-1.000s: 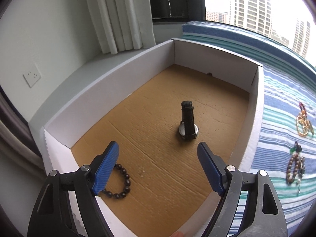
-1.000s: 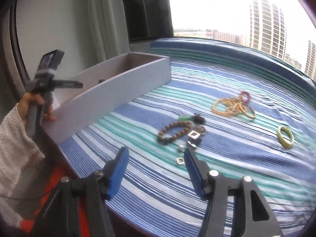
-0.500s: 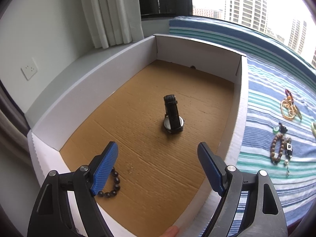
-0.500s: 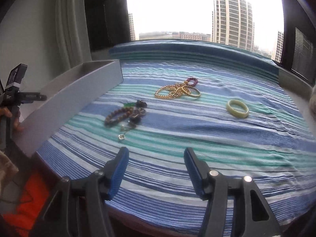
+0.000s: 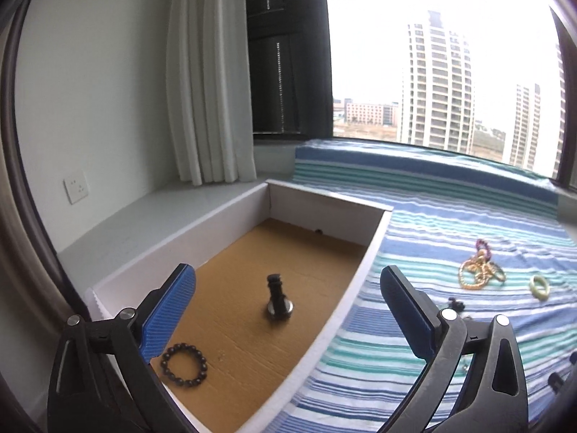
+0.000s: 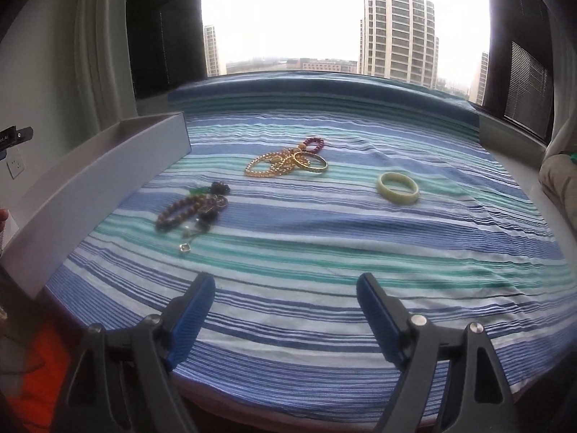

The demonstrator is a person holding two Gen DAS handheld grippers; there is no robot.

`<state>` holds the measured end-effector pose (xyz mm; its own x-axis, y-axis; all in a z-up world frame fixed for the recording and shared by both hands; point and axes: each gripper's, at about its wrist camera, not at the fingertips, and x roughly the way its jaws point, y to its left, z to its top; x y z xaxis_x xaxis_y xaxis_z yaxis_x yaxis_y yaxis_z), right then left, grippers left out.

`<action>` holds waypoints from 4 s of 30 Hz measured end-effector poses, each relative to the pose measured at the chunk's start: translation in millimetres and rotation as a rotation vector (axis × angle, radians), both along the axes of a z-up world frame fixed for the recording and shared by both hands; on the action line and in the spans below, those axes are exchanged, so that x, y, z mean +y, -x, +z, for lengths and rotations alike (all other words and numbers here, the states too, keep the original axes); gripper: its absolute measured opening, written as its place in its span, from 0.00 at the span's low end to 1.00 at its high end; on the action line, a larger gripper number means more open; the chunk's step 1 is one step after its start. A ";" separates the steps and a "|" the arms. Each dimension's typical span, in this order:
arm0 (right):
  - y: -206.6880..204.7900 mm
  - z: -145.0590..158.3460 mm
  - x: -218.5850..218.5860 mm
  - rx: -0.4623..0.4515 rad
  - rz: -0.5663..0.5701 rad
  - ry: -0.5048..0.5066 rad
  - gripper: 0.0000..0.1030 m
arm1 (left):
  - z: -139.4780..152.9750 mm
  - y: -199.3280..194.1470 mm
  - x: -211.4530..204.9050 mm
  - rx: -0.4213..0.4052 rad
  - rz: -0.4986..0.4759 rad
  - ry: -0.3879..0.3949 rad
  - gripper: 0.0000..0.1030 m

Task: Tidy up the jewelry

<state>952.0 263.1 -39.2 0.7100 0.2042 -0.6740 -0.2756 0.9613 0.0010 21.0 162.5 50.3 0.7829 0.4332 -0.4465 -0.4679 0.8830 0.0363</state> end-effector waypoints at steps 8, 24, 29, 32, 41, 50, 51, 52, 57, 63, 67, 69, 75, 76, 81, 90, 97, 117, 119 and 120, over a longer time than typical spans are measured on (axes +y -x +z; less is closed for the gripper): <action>2.5 -1.0 2.1 -0.005 -0.014 0.031 0.80 | -14.4 -2.7 -46.7 0.034 -0.191 0.081 0.99; 7.8 2.4 -5.2 -0.020 -0.046 0.045 0.80 | -64.0 -9.3 -124.2 0.220 -0.413 0.097 0.99; 7.9 3.5 -7.9 -0.024 -0.052 0.048 0.80 | -75.2 -8.7 -135.3 0.278 -0.469 0.110 0.99; 8.1 3.8 -9.3 -0.025 -0.056 0.052 0.80 | -82.5 -12.2 -142.6 0.326 -0.506 0.127 0.99; 8.4 -2.2 -17.3 -0.001 -0.074 0.052 0.80 | -91.1 -13.8 -154.3 0.370 -0.541 0.111 0.99; 9.8 -5.3 -16.3 0.009 -0.067 0.050 0.80 | -97.9 -13.6 -152.0 0.392 -0.559 0.147 0.99; 9.9 -4.8 -16.0 0.008 -0.067 0.050 0.80 | -98.0 -13.2 -151.5 0.391 -0.561 0.152 0.99; 10.1 -4.5 -15.7 0.008 -0.067 0.048 0.80 | -97.9 -12.8 -151.0 0.389 -0.562 0.156 0.99; 10.3 -3.1 -15.6 0.011 -0.065 0.045 0.80 | -96.8 -12.1 -149.8 0.386 -0.556 0.156 0.99; 12.9 5.3 -13.4 0.014 -0.061 0.041 0.80 | -99.1 -14.2 -147.0 0.395 -0.544 0.167 0.99; 11.9 3.9 -12.6 0.017 -0.060 0.042 0.80 | -105.1 -16.3 -142.3 0.415 -0.526 0.185 0.99; 11.4 1.5 -12.5 0.028 -0.060 0.037 0.80 | -107.1 -17.3 -139.7 0.425 -0.515 0.191 0.99; 12.0 0.5 -10.8 0.030 -0.053 0.034 0.80 | -108.3 -17.6 -136.7 0.428 -0.505 0.201 0.99; 12.2 1.0 -10.6 0.028 -0.051 0.034 0.80 | -108.8 -17.7 -137.2 0.430 -0.505 0.201 0.99; 11.2 -0.5 -11.4 0.035 -0.052 0.031 0.80 | -110.1 -16.9 -140.4 0.437 -0.513 0.200 0.99; 9.4 -1.4 -15.9 0.040 -0.070 0.024 0.80 | -111.5 -18.2 -138.8 0.444 -0.507 0.206 0.99; 9.5 -2.3 -13.7 0.043 -0.059 0.022 0.80 | -111.8 -18.2 -138.7 0.449 -0.505 0.206 0.99; 10.2 -1.4 -20.0 0.036 -0.071 0.006 0.80 | -109.1 -24.8 -126.2 0.446 -0.478 0.243 0.99; 10.8 0.4 -23.5 0.029 -0.078 -0.002 0.80 | -104.5 -29.5 -119.1 0.436 -0.468 0.264 0.99; 11.3 1.5 -25.5 0.023 -0.083 -0.007 0.80 | -102.1 -32.3 -115.2 0.431 -0.463 0.275 0.99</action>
